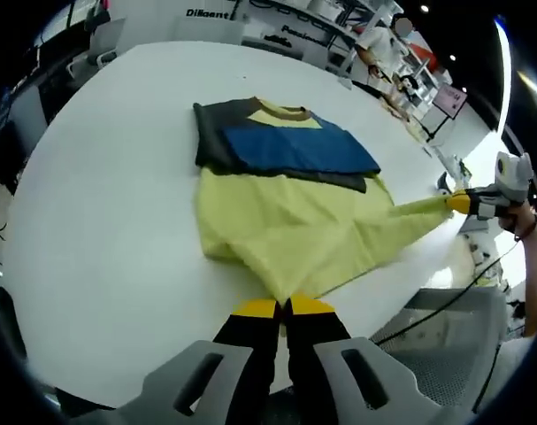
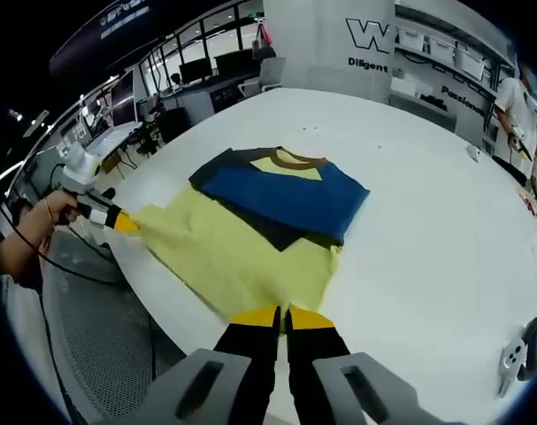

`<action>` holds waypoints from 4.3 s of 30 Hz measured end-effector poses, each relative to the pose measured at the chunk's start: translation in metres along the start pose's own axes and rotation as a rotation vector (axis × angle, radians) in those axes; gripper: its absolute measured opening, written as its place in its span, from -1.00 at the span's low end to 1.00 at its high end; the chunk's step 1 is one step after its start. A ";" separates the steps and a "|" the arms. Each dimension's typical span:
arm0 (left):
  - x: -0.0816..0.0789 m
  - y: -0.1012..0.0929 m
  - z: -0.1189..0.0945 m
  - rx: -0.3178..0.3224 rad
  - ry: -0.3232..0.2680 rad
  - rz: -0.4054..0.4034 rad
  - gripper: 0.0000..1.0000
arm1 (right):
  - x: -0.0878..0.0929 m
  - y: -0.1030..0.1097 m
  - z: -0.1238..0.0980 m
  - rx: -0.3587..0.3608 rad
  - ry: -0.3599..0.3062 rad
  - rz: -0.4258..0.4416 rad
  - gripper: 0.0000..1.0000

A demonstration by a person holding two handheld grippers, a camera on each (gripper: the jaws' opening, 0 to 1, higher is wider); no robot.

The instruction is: Fold the garment on the visible template until the final outline fits inside the template.

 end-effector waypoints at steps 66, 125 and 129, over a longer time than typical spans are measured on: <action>-0.187 0.032 0.018 -0.220 -0.306 -0.037 -0.89 | -0.136 -0.090 0.053 0.058 -0.313 0.254 -1.00; -0.236 0.089 0.150 -0.262 -0.195 -0.135 -0.85 | -0.140 -0.174 0.183 0.128 -0.203 0.461 -1.00; -0.236 0.088 0.145 -0.256 -0.207 -0.104 -0.84 | -0.139 -0.168 0.180 0.103 -0.213 0.443 -0.87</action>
Point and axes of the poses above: the point that each gripper's makers call its tool centre point, and the gripper's own axes: z roughly forward along the fingers, y roughly to its left, x roughly out of its underside, the point moved 10 cm from there along -z, roughly backward along the fingers, and after that the axes turned 3 degrees about -x, right-handed, at the moved point
